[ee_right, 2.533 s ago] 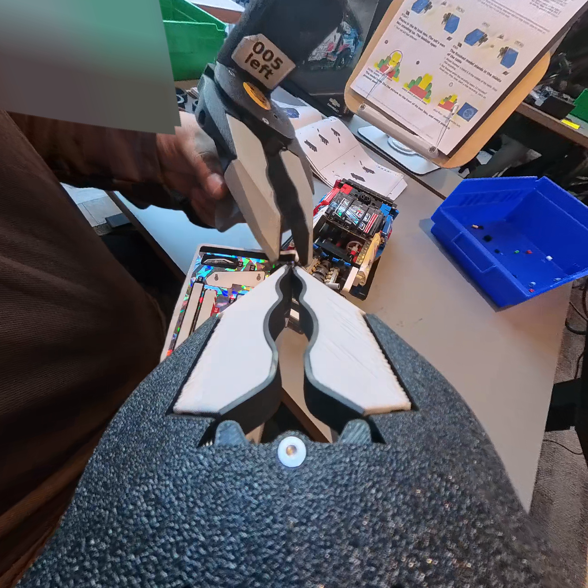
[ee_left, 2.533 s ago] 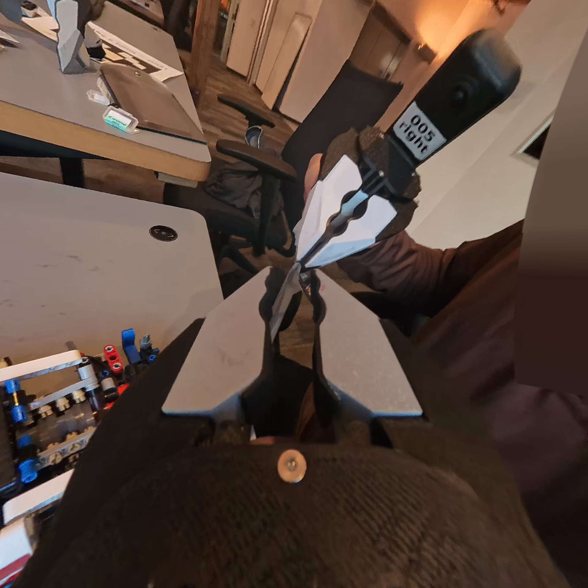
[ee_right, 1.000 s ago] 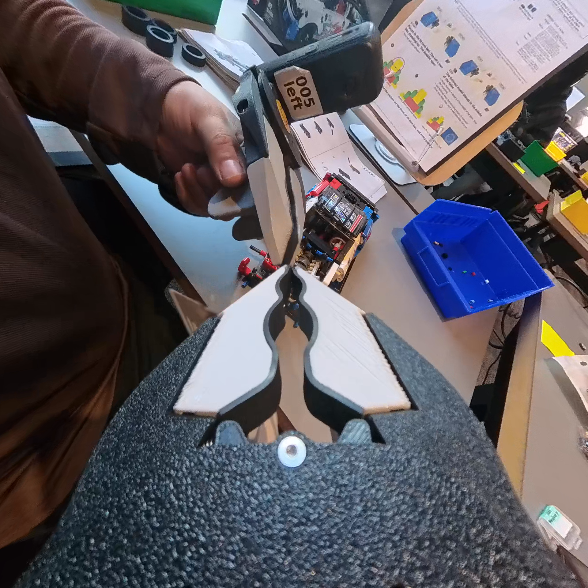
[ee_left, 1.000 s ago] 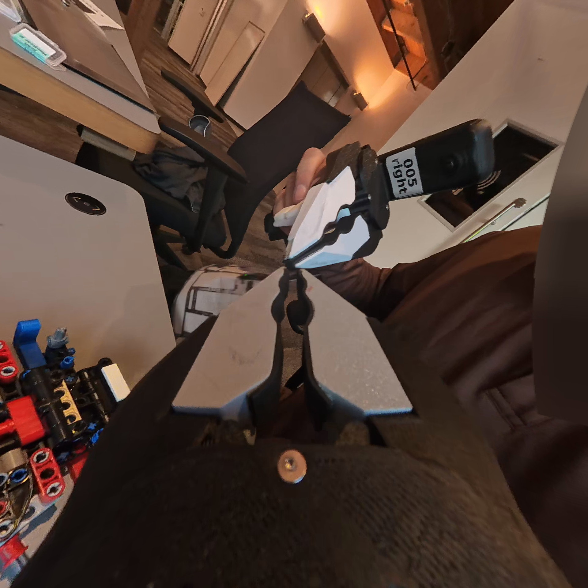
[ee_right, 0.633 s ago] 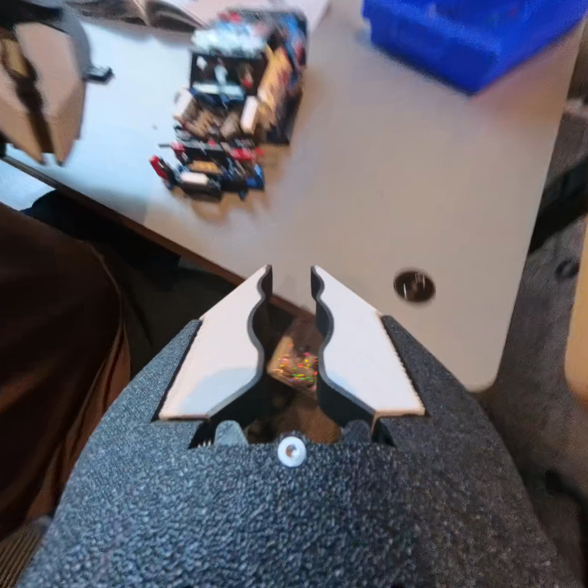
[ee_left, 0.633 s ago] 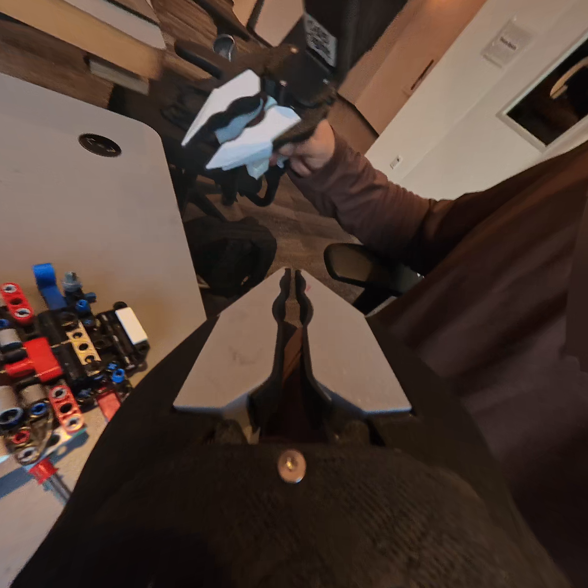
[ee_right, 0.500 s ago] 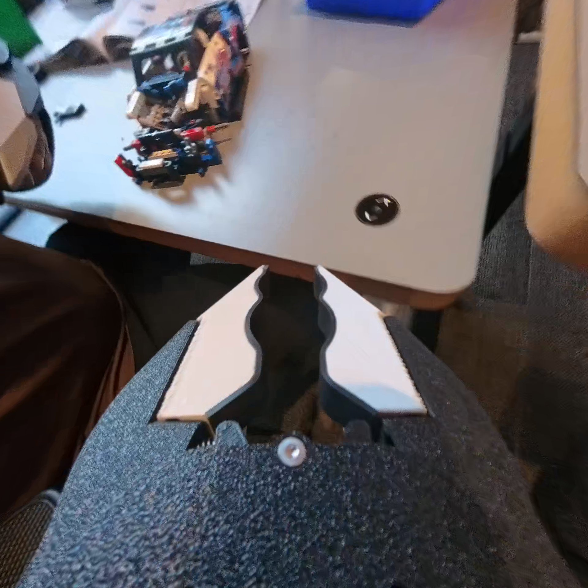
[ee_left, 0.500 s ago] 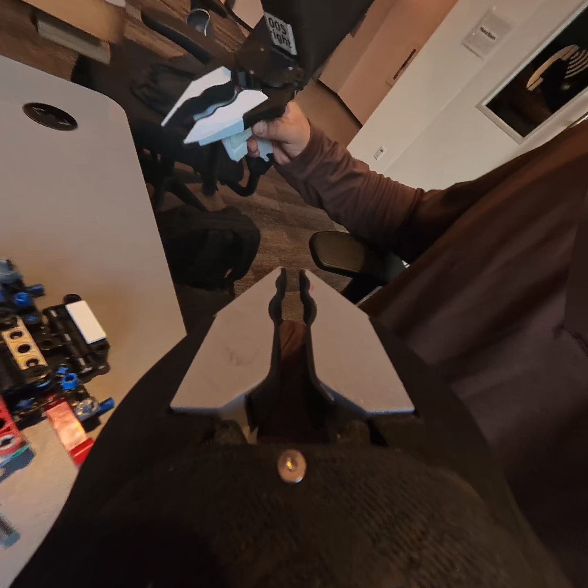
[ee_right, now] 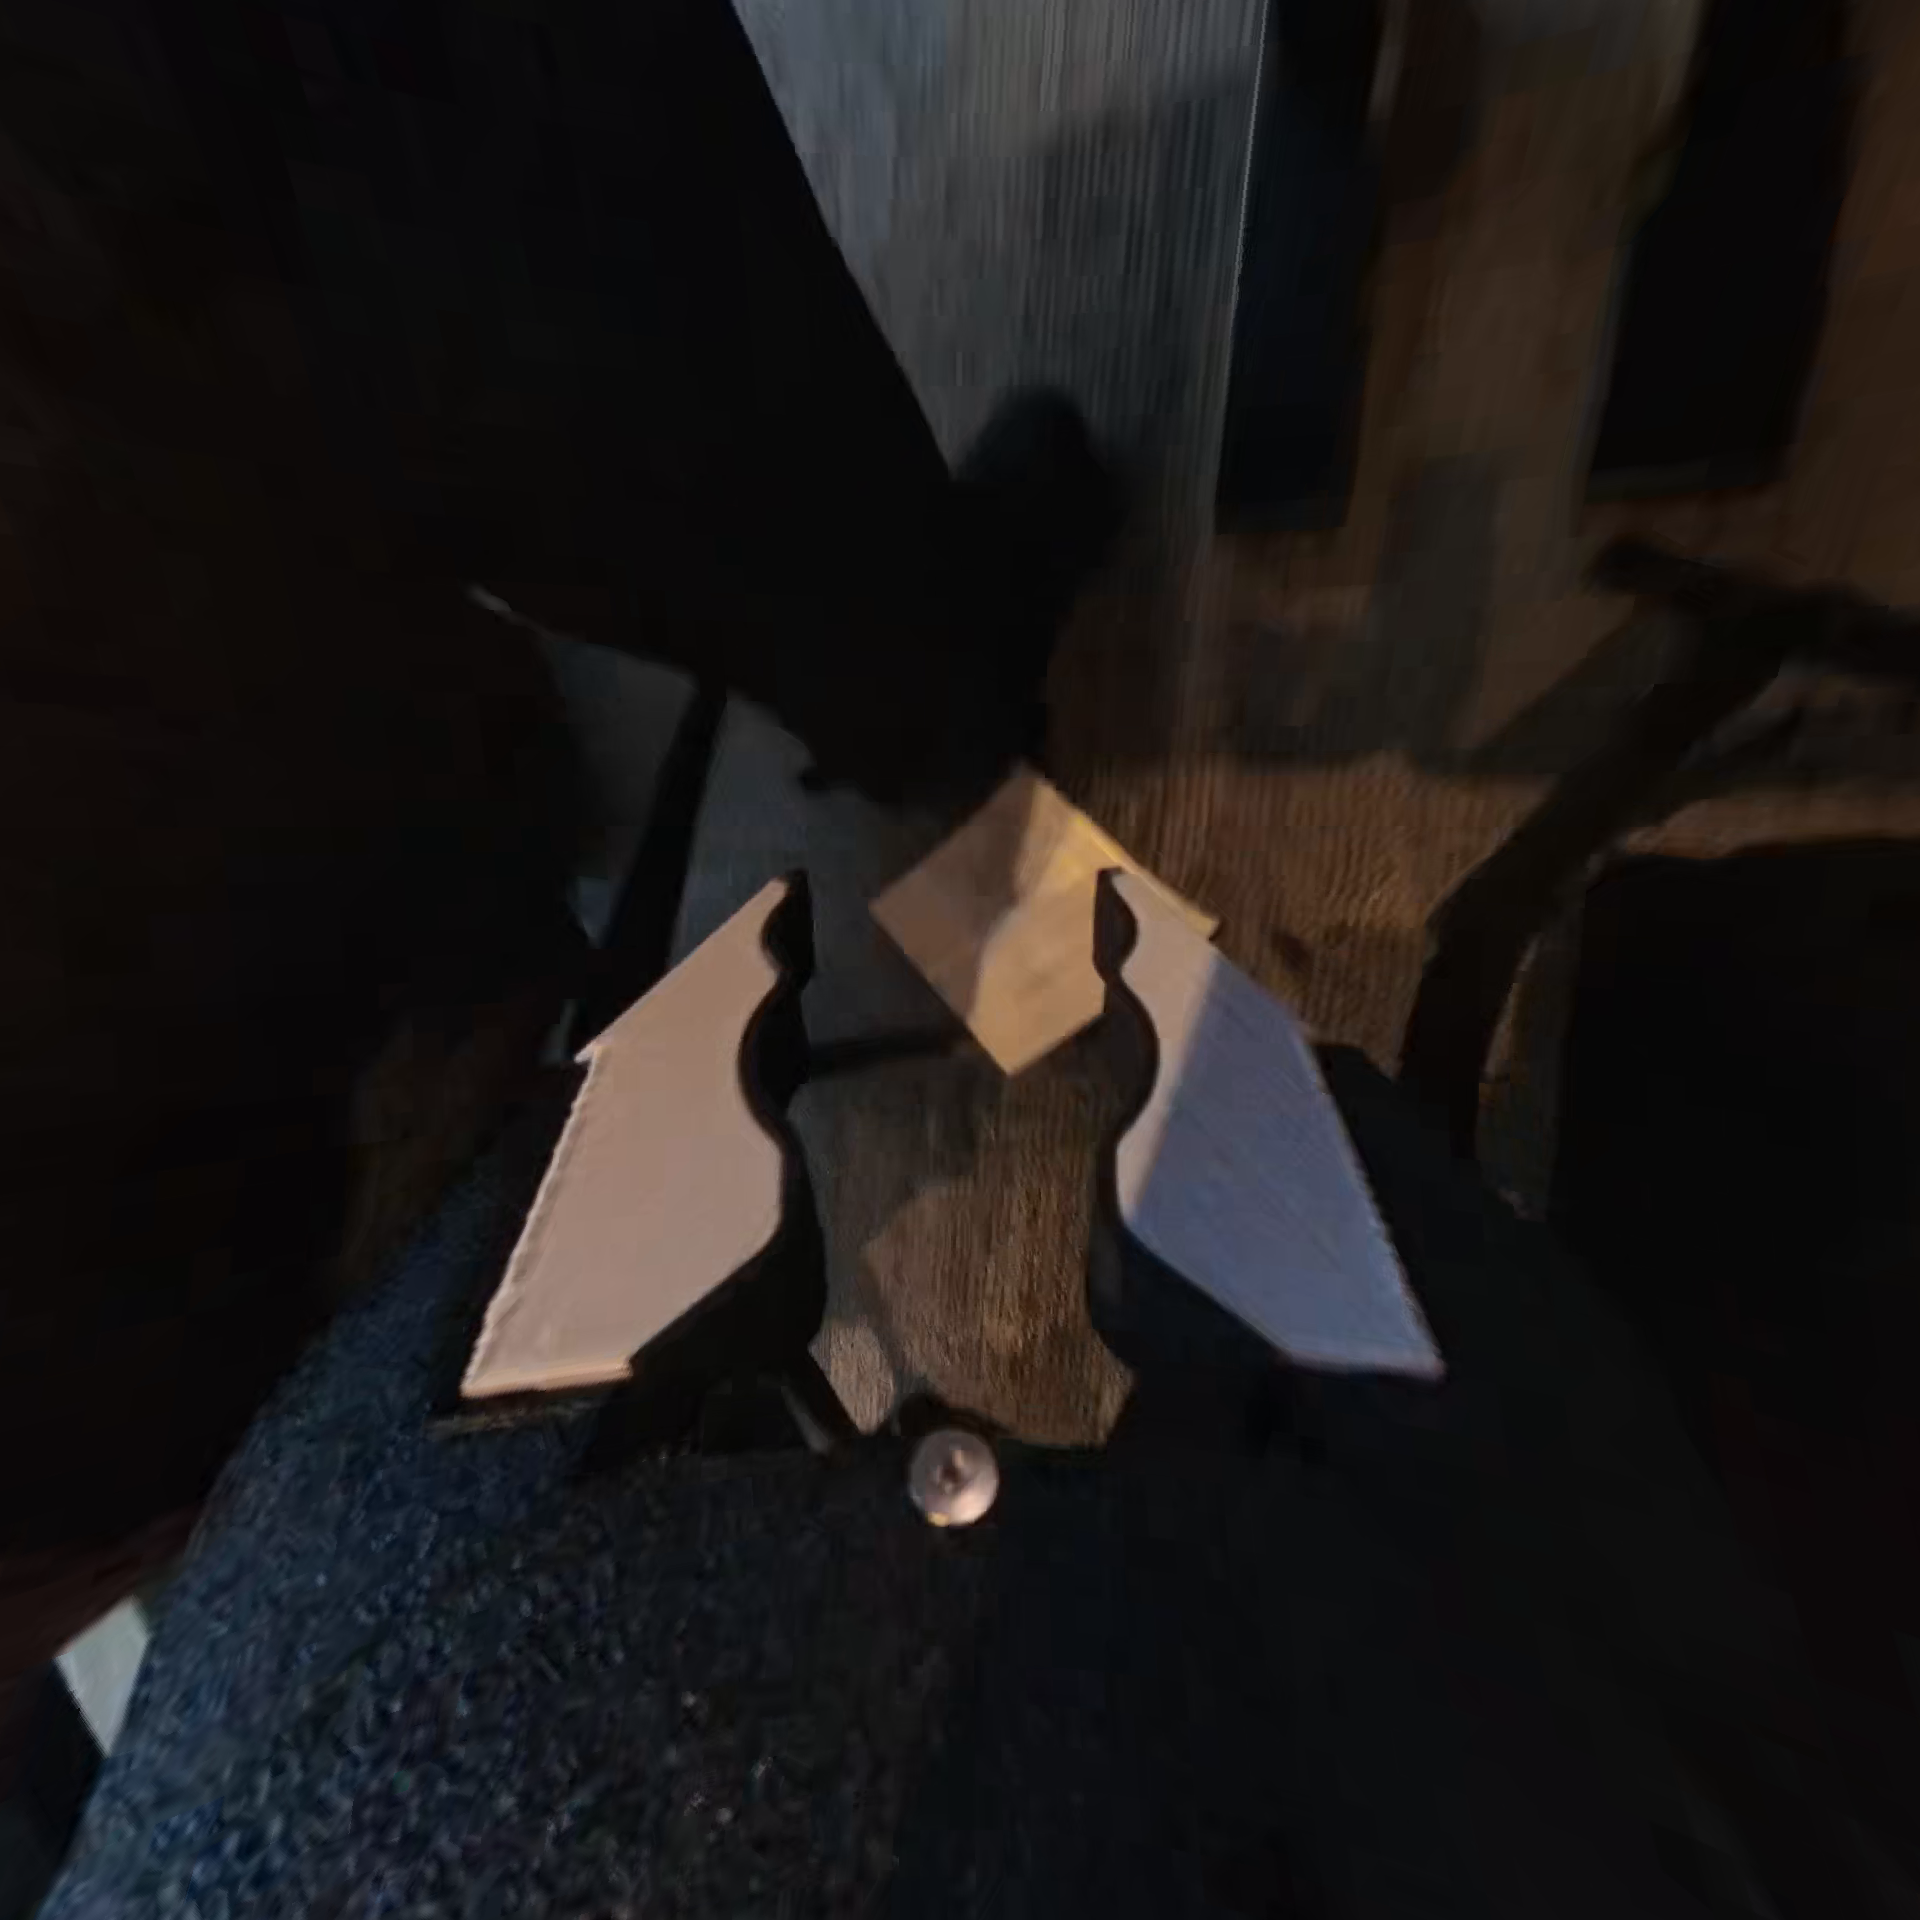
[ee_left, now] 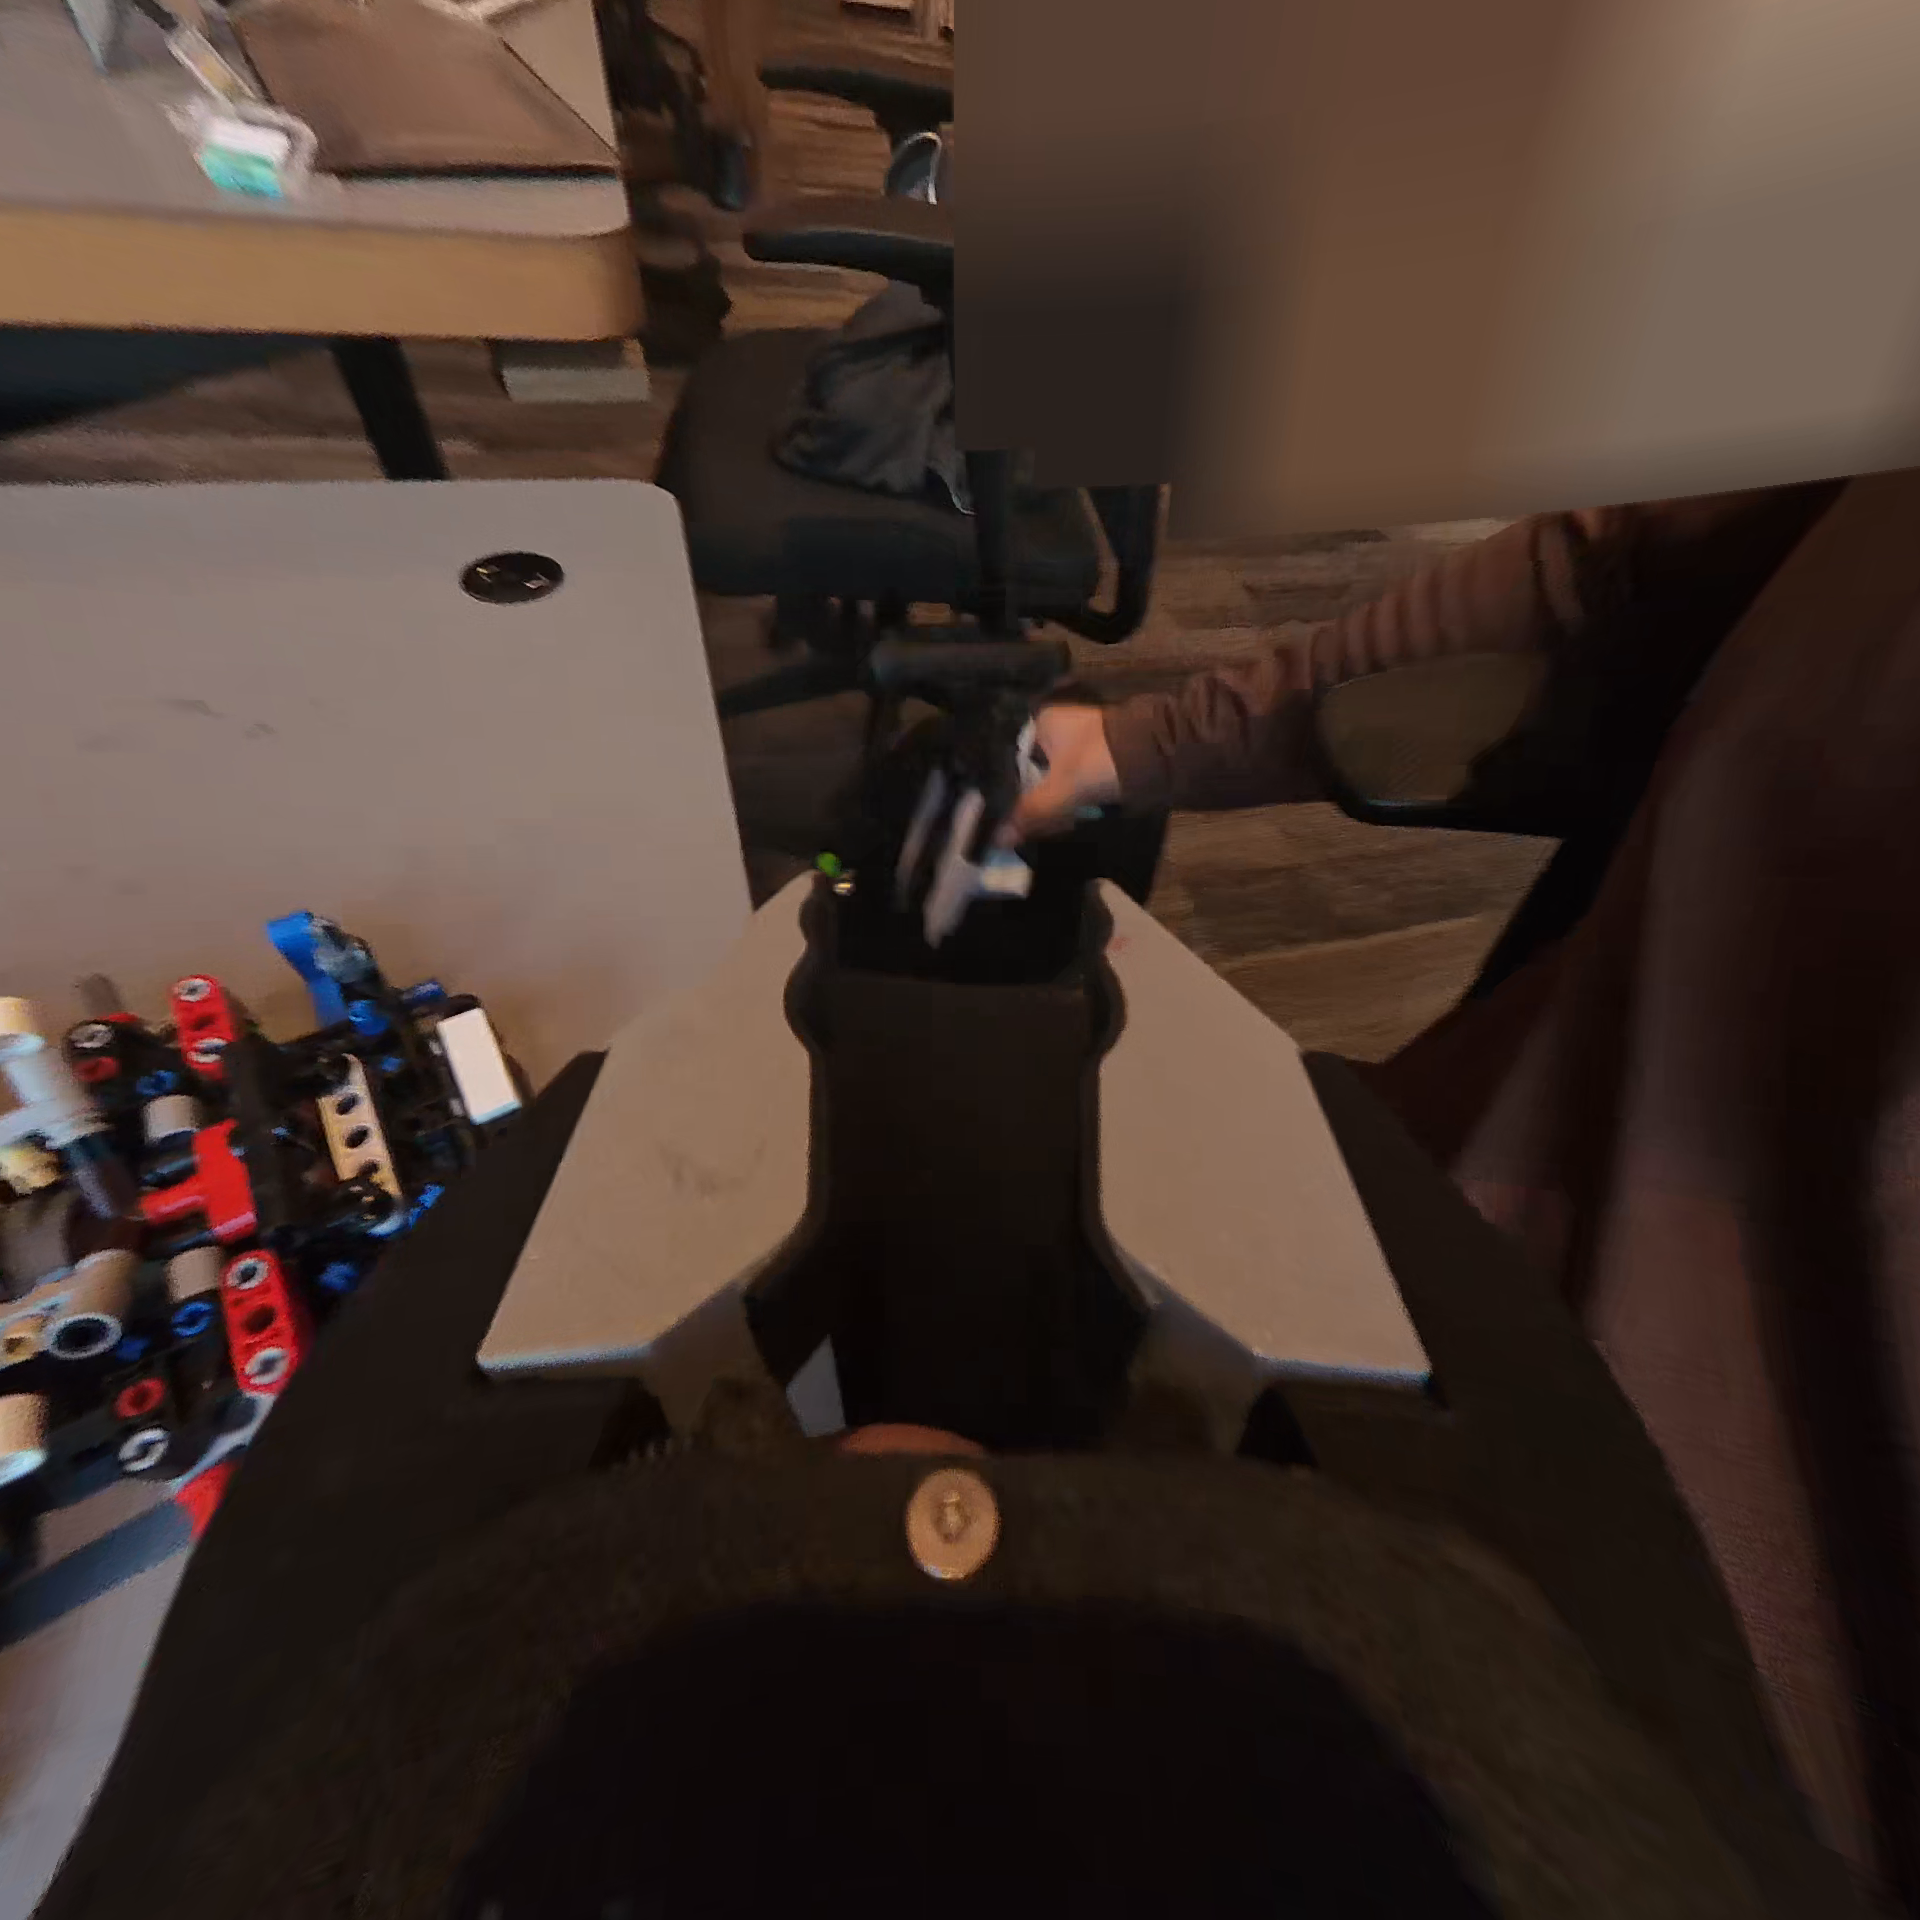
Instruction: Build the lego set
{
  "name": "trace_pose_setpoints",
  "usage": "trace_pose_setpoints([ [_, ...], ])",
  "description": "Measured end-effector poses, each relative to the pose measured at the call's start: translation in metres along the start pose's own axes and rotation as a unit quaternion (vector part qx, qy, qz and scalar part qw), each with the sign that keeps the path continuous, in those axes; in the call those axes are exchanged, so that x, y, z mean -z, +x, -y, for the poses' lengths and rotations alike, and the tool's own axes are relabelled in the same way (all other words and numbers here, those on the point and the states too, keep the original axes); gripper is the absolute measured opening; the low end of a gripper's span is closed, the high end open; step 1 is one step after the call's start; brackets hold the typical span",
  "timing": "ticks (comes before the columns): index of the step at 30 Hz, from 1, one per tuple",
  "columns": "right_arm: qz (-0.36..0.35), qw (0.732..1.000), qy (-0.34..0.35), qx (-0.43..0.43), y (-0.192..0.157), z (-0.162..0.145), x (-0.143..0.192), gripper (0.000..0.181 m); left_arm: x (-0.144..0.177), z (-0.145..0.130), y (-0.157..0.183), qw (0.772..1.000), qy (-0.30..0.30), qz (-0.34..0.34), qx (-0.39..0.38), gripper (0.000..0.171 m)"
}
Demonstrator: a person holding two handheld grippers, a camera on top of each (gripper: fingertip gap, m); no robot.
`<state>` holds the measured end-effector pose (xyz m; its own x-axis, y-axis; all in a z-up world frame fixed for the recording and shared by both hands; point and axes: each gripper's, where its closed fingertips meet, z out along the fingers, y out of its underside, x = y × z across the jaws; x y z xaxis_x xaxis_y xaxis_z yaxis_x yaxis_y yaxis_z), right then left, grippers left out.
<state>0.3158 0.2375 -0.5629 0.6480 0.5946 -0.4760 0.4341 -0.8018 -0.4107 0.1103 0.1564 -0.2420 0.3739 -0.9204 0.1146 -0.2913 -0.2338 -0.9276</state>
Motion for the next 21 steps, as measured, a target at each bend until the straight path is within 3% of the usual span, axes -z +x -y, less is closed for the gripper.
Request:
trace_pose_setpoints([
  [5, 0.031, 0.982, -0.184, -0.033, 0.045, -0.121, -0.13, 0.059, -0.004, 0.005, -0.012, 0.997, 0.012, 0.045, -0.059, 0.047],
  [9, 0.063, 0.947, -0.269, -0.165, 0.068, -0.201, -0.207, 0.061, -0.007, 0.008, -0.022, 0.999, 0.014, 0.036, -0.032, 0.038],
  [15, 0.09, 0.925, -0.225, -0.292, 0.072, -0.215, -0.274, 0.054, 0.003, 0.015, -0.037, 0.997, 0.052, 0.059, 0.02, 0.028],
  [16, 0.094, 0.917, -0.239, -0.304, 0.073, -0.222, -0.282, 0.045, 0.002, 0.014, -0.037, 0.997, 0.049, 0.052, 0.027, 0.027],
  [17, 0.109, 0.909, -0.252, -0.312, 0.07, -0.226, -0.286, 0.006, 0.0, 0.013, -0.037, 0.998, 0.043, 0.044, 0.034, 0.026],
  [19, 0.119, 0.904, -0.256, -0.32, 0.069, -0.22, -0.285, 0.004, -0.004, 0.008, -0.035, 0.998, 0.021, 0.025, 0.046, 0.027],
  [21, 0.122, 0.919, -0.223, -0.303, 0.068, -0.192, -0.273, 0.002, -0.008, 0.004, -0.032, 0.999, 0.004, 0.009, 0.049, 0.025],
])
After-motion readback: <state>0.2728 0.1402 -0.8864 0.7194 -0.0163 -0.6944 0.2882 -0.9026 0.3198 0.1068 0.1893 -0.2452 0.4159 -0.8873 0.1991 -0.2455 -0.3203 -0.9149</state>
